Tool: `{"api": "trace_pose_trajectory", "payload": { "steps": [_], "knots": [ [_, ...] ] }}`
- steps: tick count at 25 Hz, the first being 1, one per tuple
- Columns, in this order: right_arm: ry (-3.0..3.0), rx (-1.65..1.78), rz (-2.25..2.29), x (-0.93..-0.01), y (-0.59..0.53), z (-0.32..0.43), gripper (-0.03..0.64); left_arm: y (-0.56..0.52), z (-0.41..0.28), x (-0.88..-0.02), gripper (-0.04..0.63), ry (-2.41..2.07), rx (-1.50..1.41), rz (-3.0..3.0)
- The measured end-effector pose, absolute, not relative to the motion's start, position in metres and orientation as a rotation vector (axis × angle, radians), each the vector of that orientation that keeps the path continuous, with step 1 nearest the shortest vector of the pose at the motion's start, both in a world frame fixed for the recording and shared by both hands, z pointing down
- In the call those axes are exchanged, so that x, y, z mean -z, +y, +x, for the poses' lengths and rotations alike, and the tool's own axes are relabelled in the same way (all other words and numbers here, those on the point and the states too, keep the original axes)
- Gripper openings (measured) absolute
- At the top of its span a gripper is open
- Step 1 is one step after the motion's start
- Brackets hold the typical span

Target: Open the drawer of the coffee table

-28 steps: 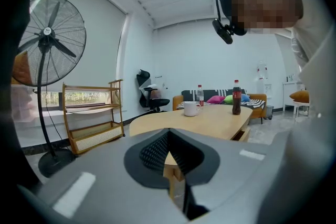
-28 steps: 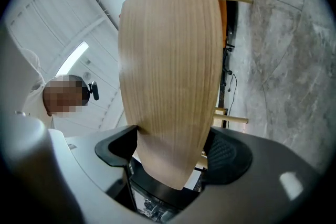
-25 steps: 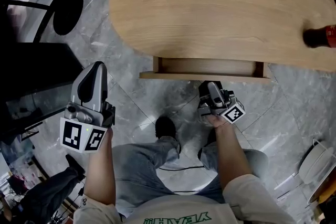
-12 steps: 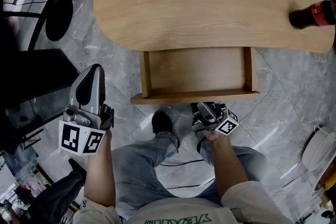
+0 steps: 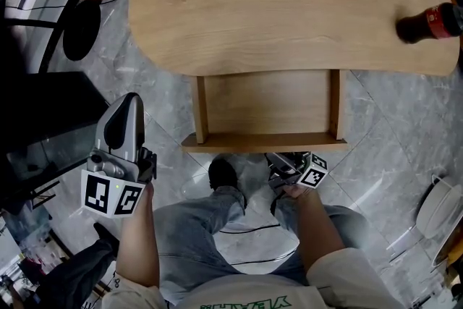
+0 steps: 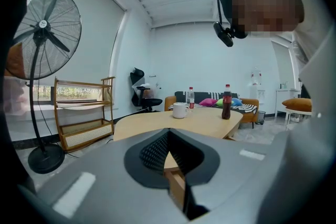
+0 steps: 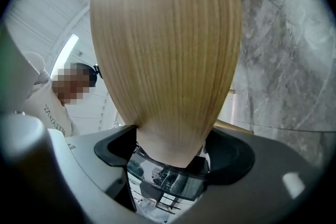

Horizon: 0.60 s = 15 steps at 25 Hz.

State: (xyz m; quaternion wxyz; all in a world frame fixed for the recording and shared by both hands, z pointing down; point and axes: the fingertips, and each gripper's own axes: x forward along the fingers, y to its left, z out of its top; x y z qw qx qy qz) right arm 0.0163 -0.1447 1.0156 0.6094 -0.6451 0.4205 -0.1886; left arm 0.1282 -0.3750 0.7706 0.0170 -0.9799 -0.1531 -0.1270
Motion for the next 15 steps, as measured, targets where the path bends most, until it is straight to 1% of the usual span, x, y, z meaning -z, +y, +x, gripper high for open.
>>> {"api": "trace_pose_trajectory", "payload": {
  "steps": [2, 4, 9, 12, 15],
  "knots": [
    [0.932, 0.492, -1.503, -1.029, -0.142, 0.011, 0.405, -0.374, 0.13, -0.77, -0.002, -0.479, 0.394, -3.049],
    [0.9, 0.514, -1.504, -1.035, -0.139, 0.008, 0.368, -0.373, 0.13, -0.769, -0.002, -0.484, 0.397, -3.05],
    [0.89, 0.583, -1.545, -1.036, -0.136, 0.004, 0.365, -0.372, 0.13, -0.76, -0.002, -0.487, 0.409, -3.055],
    [0.873, 0.663, -1.564, -1.031, -0.131, -0.01, 0.365, -0.371, 0.129, -0.744, -0.002, -0.492, 0.417, -3.061],
    [0.903, 0.741, -1.592, -1.002, -0.127, -0.029, 0.365, -0.37, 0.129, -0.72, -0.002, -0.494, 0.42, -3.073]
  ]
}}
